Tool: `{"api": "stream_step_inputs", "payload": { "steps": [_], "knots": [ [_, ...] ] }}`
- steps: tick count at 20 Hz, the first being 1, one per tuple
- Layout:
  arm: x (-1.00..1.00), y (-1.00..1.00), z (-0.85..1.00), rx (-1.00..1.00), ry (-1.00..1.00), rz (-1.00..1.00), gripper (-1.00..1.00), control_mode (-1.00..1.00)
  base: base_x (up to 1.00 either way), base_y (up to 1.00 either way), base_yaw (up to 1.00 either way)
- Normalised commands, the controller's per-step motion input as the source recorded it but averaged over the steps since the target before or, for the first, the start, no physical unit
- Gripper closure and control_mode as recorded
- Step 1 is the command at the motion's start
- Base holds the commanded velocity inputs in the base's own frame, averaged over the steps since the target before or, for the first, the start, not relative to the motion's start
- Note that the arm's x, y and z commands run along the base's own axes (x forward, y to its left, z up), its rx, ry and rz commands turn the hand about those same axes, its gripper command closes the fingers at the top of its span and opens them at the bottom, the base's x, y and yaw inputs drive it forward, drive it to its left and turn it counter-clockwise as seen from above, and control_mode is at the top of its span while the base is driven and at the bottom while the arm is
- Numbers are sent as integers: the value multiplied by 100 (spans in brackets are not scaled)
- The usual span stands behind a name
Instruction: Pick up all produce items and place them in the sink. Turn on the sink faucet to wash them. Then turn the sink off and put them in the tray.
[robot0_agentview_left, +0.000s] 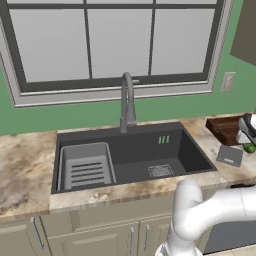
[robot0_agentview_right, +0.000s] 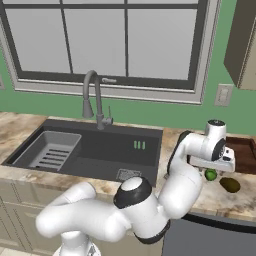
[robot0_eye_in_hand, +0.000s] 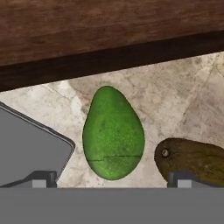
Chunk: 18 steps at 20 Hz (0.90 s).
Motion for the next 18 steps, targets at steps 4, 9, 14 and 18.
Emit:
{"api": "stream_step_inputs", "payload": {
  "steps": [4,9,14,18],
  "knots": [
    [17,-1,-13,7,0,0,-100,-100,0,0,0],
    [17,-8,-27,5,3,0,-100,-100,0,0,0],
    [12,-7,-29,3,3,0,-100,-100,0,0,0],
    [7,0,-6,2,0,0,100,-100,0,0,0]
  ]
}}
